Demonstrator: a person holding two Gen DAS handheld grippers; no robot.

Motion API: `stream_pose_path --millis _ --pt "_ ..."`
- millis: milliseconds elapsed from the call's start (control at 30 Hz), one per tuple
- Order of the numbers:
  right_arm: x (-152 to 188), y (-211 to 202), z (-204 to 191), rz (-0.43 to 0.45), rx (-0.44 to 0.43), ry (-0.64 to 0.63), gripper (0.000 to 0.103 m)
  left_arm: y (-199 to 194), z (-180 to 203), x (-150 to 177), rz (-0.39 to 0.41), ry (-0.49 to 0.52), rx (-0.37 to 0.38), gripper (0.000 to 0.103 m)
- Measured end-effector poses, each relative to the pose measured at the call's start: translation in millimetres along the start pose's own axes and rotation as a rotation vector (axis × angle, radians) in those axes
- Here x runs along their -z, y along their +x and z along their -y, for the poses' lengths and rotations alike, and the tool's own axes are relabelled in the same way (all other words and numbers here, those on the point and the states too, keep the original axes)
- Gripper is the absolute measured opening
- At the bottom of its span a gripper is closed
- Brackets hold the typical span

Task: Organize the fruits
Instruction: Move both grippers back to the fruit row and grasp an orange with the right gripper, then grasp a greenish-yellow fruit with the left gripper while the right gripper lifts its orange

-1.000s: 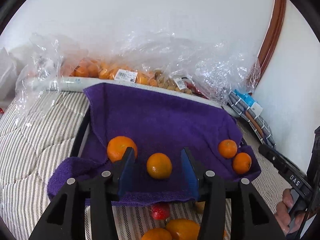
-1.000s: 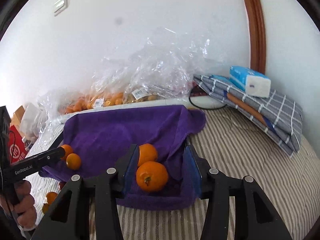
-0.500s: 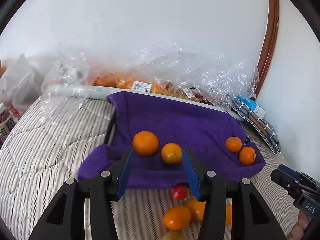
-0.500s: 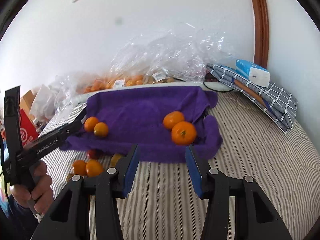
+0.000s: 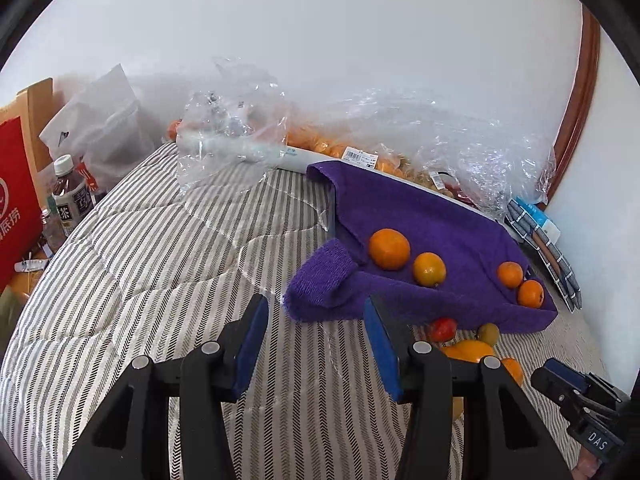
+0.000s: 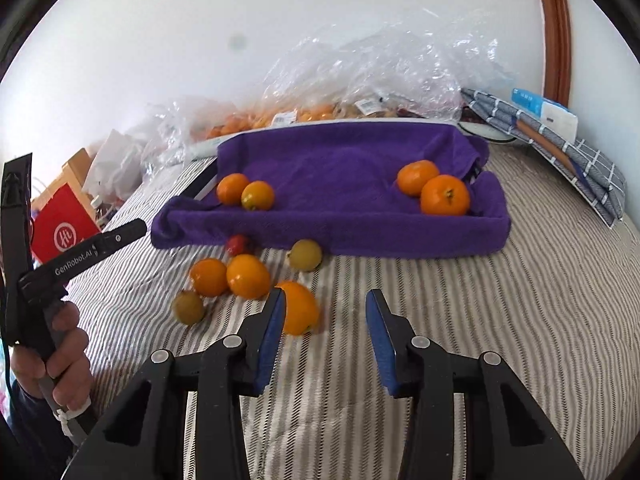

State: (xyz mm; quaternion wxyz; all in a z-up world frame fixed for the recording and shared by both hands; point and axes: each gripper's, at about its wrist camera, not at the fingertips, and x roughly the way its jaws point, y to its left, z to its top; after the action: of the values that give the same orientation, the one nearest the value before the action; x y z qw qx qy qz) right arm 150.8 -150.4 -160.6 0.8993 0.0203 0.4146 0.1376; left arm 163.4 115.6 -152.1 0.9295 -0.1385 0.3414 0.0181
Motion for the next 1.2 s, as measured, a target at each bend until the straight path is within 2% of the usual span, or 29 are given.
stream_pose_path --millis 100,333,433,600,800,867,1067,1167,1200 --pt "2 8 -8 -0.023 -0.019 -0.019 0.042 1 0 0 -0.007 0.003 0.004 0.047" --pt "-2 36 -18 -0.101 0.002 -0.053 0.042 3 9 4 -0.027 0.048 0.037 0.048" --pt "-3 41 -18 -0.119 -0.005 -0.054 0.034 4 11 5 -0.045 0.053 0.066 0.048" --pt "-1 30 -10 -0.078 -0.008 -0.072 0.034 8 17 8 -0.087 0.066 0.135 0.047" --pt "5 8 32 -0.026 0.068 -0.028 0.034 4 37 24 -0.174 0.135 0.296 0.048" --pt "8 3 46 -0.026 0.078 -0.011 0.034 1 45 31 -0.195 0.153 0.321 0.048" --pt "8 -2 71 -0.013 0.041 0.071 0.034 7 63 42 -0.244 0.200 0.294 0.047" --pt "8 -1 71 -0.020 0.034 0.071 0.034 10 67 44 -0.253 0.200 0.281 0.042" --pt "8 -1 70 -0.021 0.029 0.066 0.034 12 68 45 -0.264 0.201 0.271 0.036"
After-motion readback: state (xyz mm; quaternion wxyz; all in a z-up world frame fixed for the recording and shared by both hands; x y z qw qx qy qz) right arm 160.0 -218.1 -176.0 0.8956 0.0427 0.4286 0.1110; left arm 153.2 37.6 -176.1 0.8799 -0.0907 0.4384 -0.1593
